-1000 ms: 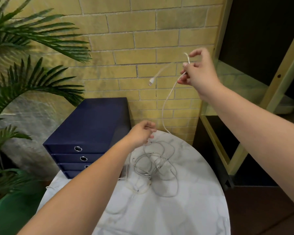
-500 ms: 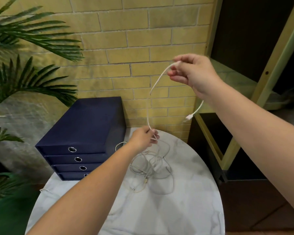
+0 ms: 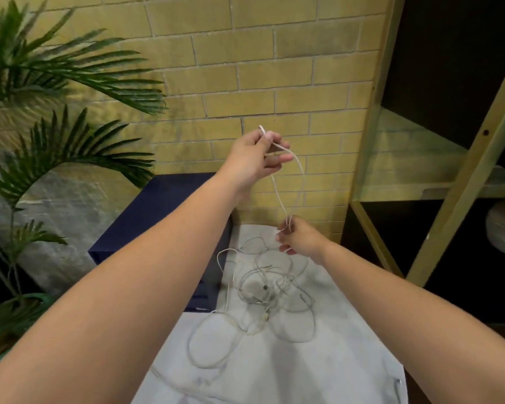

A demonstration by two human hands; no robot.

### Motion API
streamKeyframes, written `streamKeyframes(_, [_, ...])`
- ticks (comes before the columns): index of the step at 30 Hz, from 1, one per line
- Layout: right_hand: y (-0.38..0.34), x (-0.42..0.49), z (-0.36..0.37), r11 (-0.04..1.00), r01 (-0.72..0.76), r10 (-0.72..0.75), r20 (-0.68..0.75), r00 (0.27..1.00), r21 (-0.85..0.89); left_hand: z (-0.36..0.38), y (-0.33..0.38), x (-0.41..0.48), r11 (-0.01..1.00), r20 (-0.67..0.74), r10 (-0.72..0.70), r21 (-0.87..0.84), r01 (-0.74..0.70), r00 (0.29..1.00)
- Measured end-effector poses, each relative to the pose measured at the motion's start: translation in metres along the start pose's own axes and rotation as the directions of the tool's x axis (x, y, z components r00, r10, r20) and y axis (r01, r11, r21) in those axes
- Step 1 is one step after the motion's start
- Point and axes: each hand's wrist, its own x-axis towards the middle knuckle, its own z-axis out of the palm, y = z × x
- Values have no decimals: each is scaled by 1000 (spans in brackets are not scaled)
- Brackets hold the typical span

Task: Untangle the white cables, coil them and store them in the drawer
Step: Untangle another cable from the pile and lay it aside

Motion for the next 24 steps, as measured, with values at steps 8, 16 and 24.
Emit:
streamKeyframes(8, [-60,22,-43,951,250,-291,-254,922,-183,-53,3,-12,985,-277,-8,-169,-41,961])
streamKeyframes(16, [-147,-3,-71,804,347,-465,-147,873,-483,-83,-20,-16,984,-402,-117,-173,50,908])
streamKeyframes(24, [-120,-20,-81,779,284,-284,90,955,-559,-102,-34,-29,966,-444,-171,-253,60,880])
